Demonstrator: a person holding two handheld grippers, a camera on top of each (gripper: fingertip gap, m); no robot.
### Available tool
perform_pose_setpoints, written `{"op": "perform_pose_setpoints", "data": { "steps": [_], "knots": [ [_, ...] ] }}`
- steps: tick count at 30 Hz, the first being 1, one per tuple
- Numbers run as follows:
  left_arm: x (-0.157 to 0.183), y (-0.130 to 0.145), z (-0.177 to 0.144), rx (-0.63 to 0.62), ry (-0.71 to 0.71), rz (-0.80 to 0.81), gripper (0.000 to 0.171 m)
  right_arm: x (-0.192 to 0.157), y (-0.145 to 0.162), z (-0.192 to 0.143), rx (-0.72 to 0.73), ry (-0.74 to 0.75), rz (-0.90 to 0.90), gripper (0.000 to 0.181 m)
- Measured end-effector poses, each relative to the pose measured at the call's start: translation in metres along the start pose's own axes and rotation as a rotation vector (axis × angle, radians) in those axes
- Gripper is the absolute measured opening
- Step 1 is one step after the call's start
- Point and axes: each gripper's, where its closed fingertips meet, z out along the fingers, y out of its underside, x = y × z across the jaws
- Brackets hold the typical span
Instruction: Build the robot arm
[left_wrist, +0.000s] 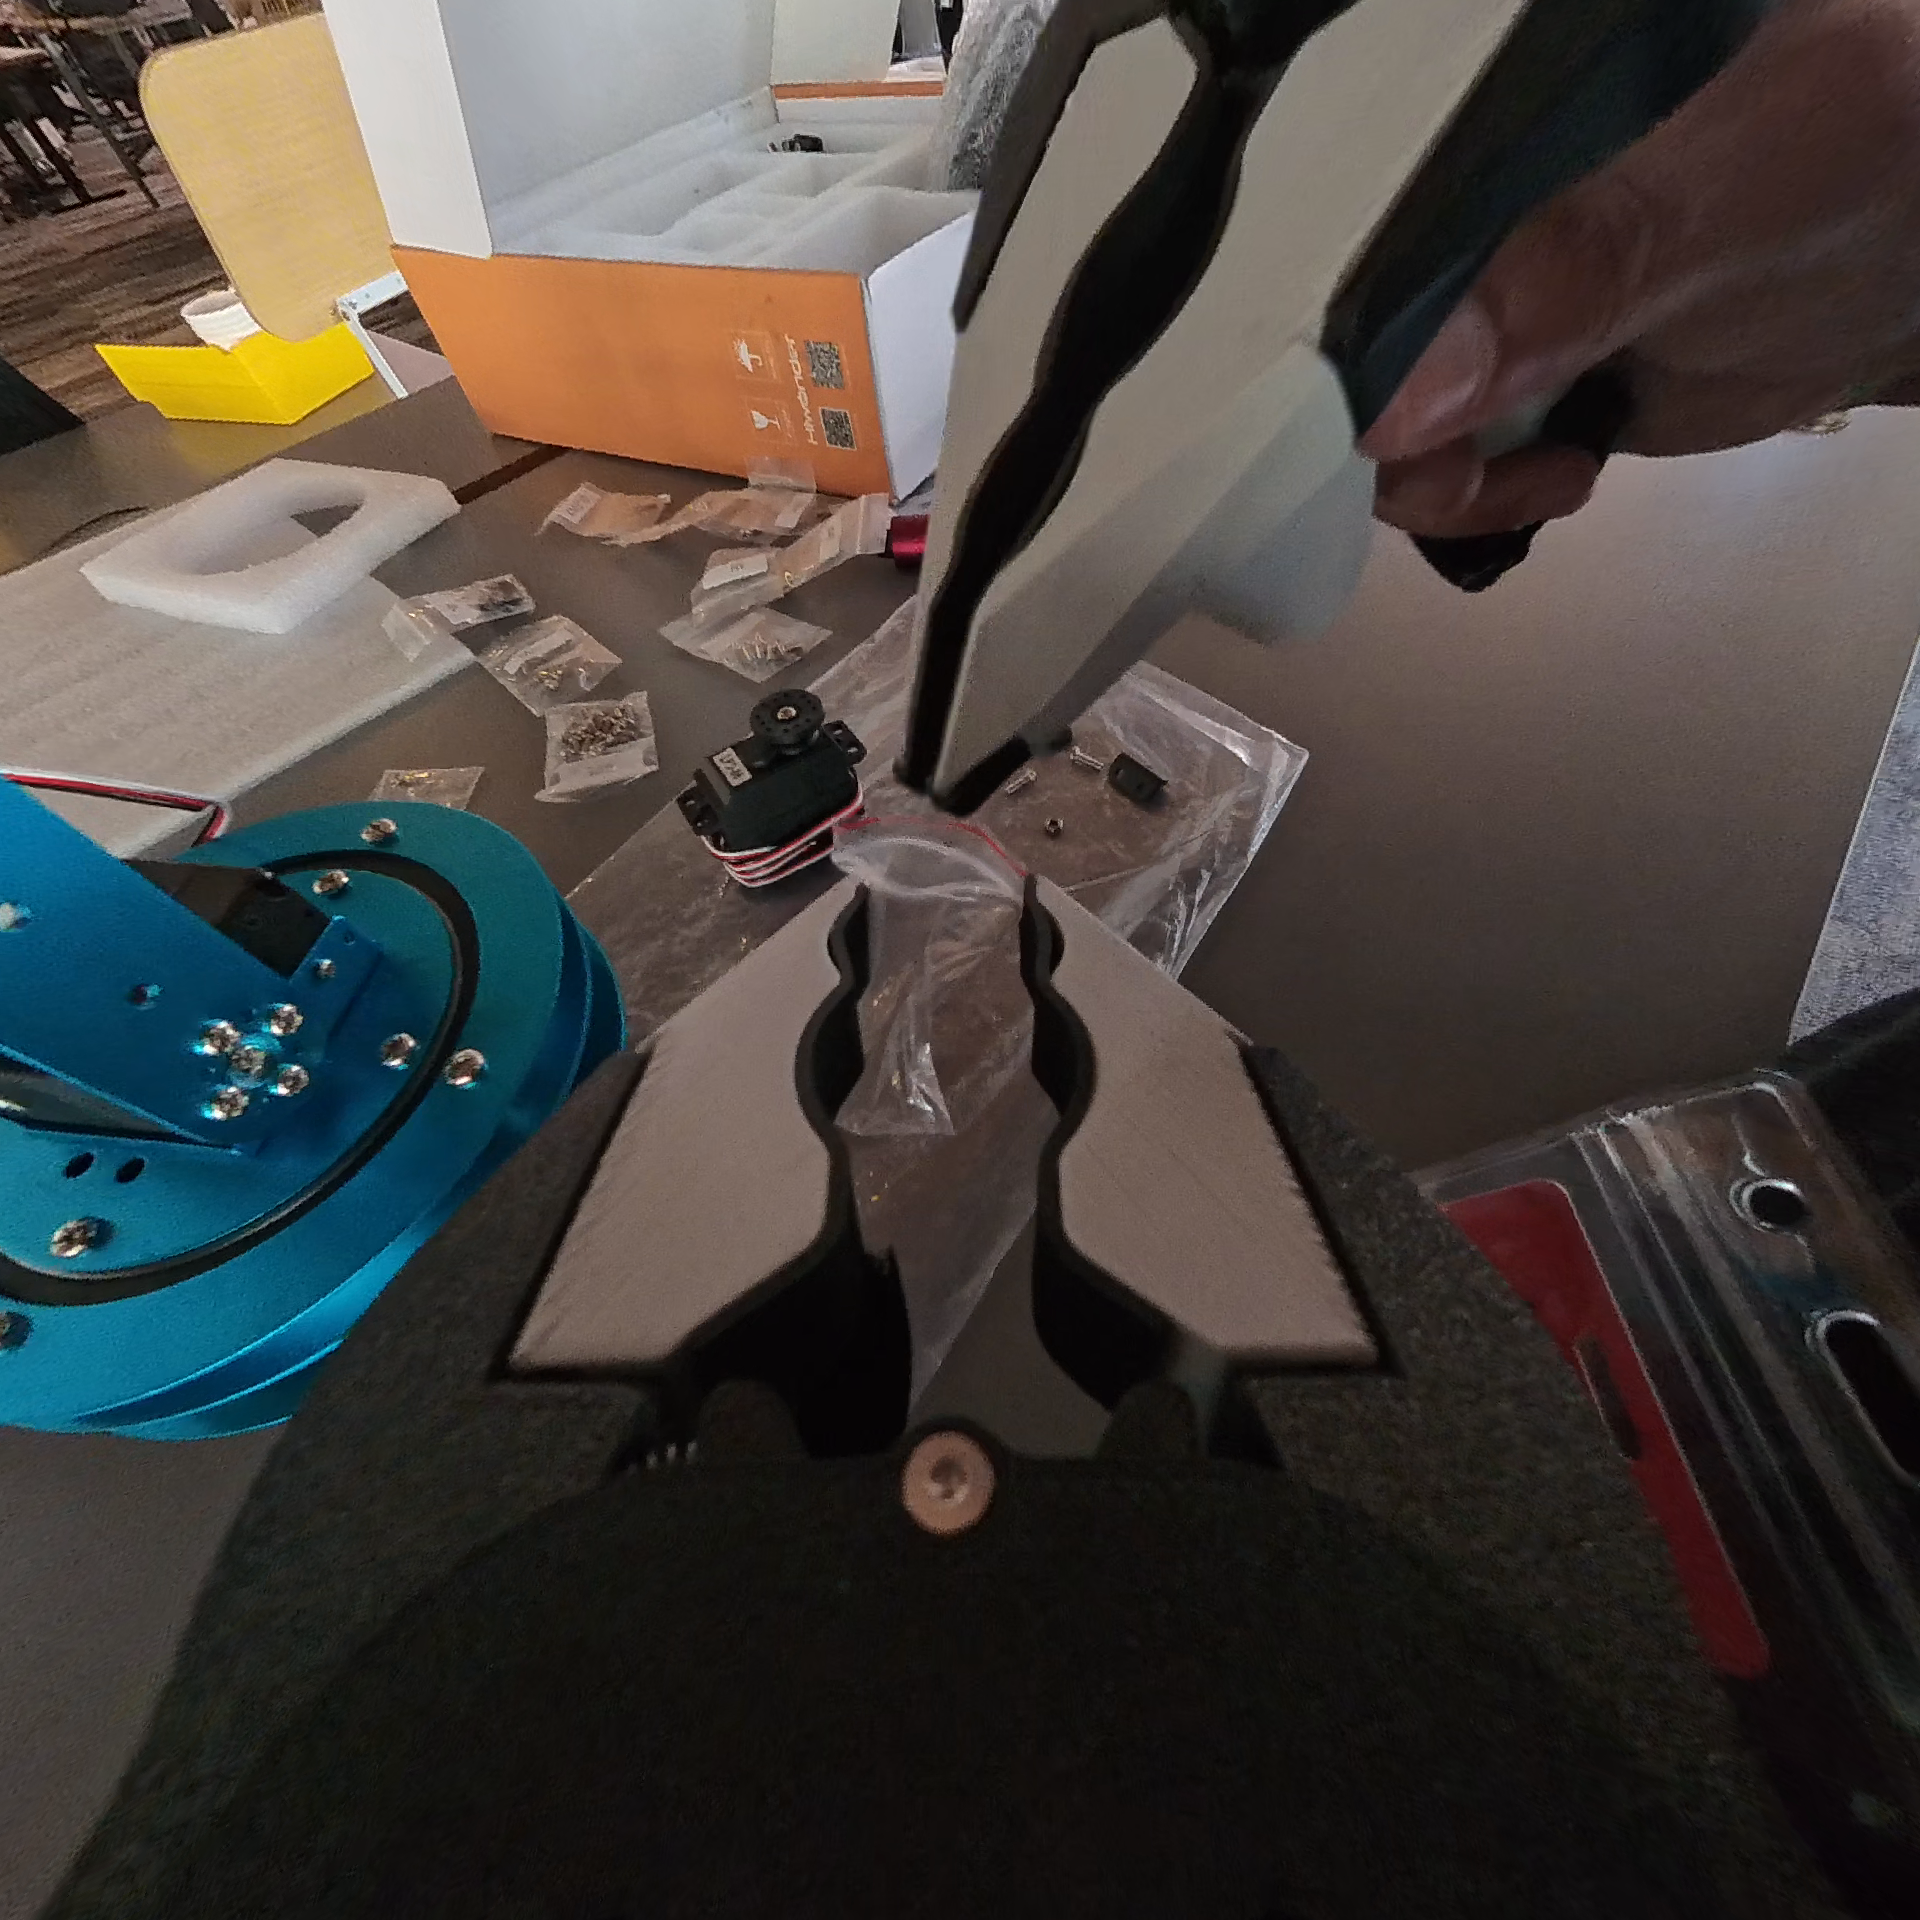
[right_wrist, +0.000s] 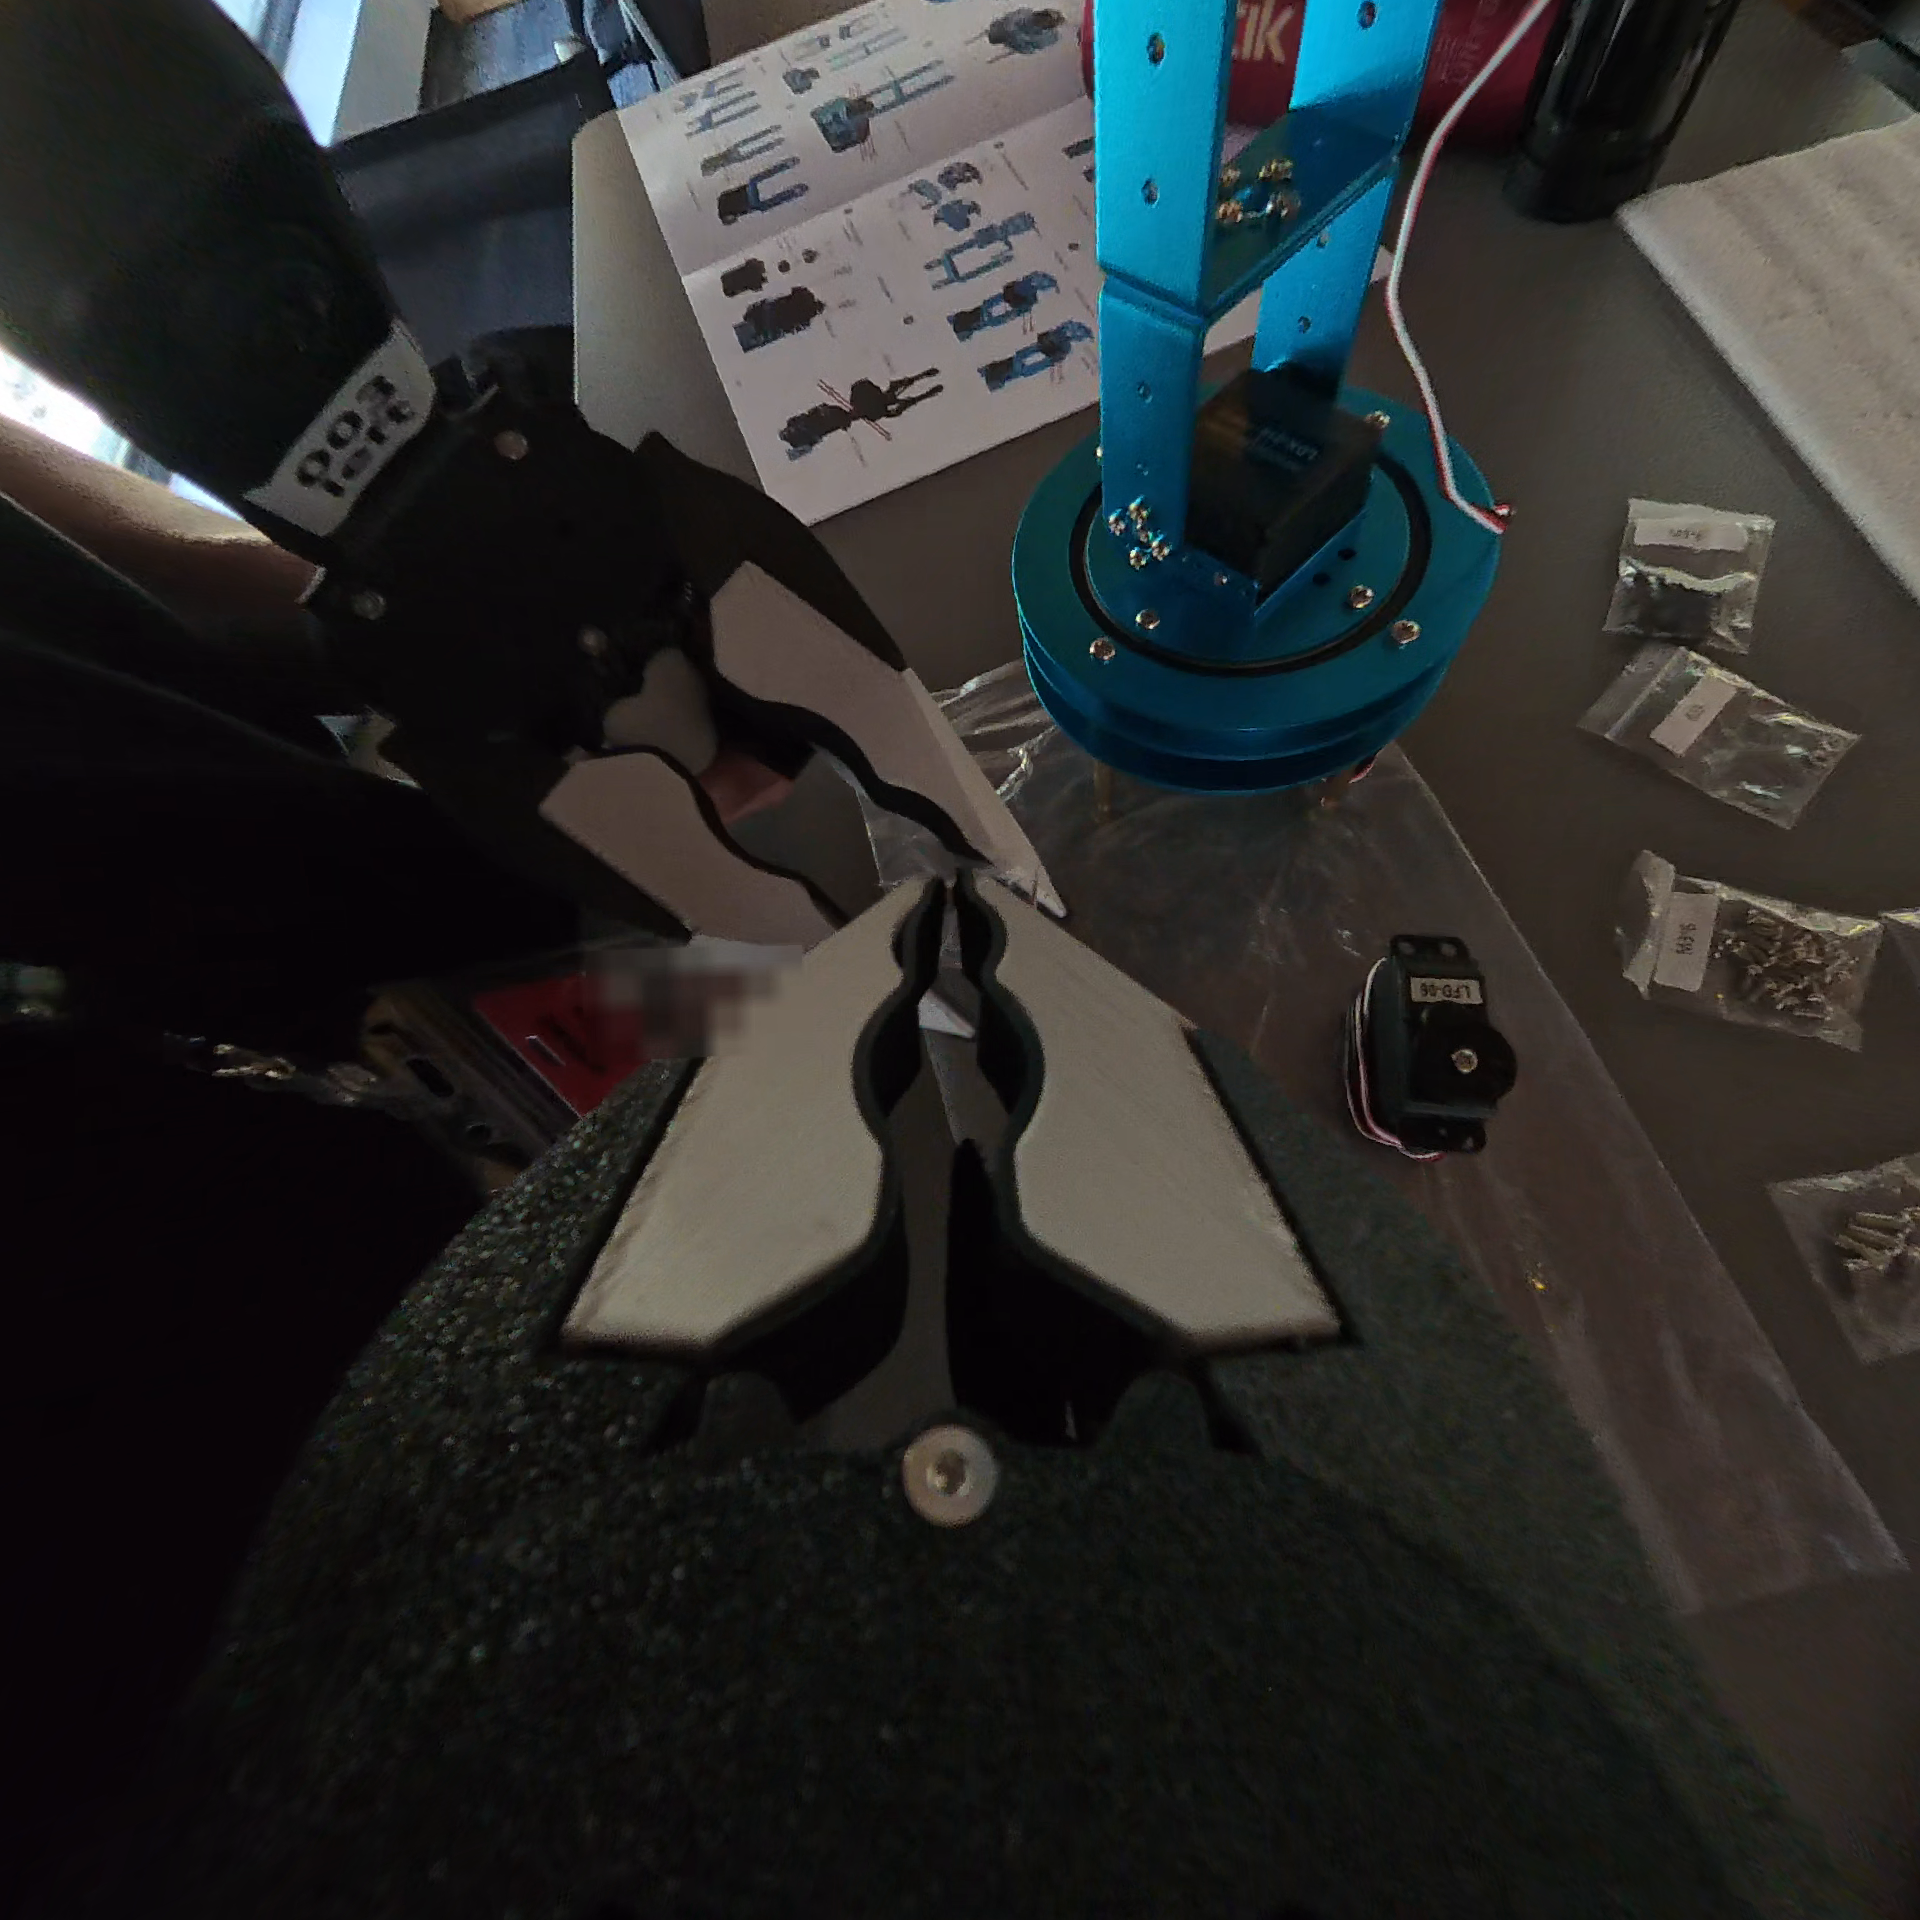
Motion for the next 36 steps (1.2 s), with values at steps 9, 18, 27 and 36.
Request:
{"op": "perform_pose_setpoints", "data": {
  "steps": [9,18,27,36],
  "knots": [
    [-0.003,-0.003,-0.004,0.025,0.006,-0.028,0.027,0.004,0.0,0.0,-0.022,0.009,-0.007,0.009],
    [-0.006,0.004,-0.007,0.004,-0.016,-0.032,0.027,0.079,0.109,-0.025,-0.294,0.247,0.125,0.017],
    [-0.005,0.006,-0.008,-0.01,-0.022,-0.026,0.026,0.076,0.124,-0.009,-0.368,0.248,0.048,0.012],
    [-0.003,0.005,-0.006,-0.013,-0.023,-0.014,0.027,0.076,0.122,-0.011,-0.348,0.261,0.034,0.004]
  ]
}}
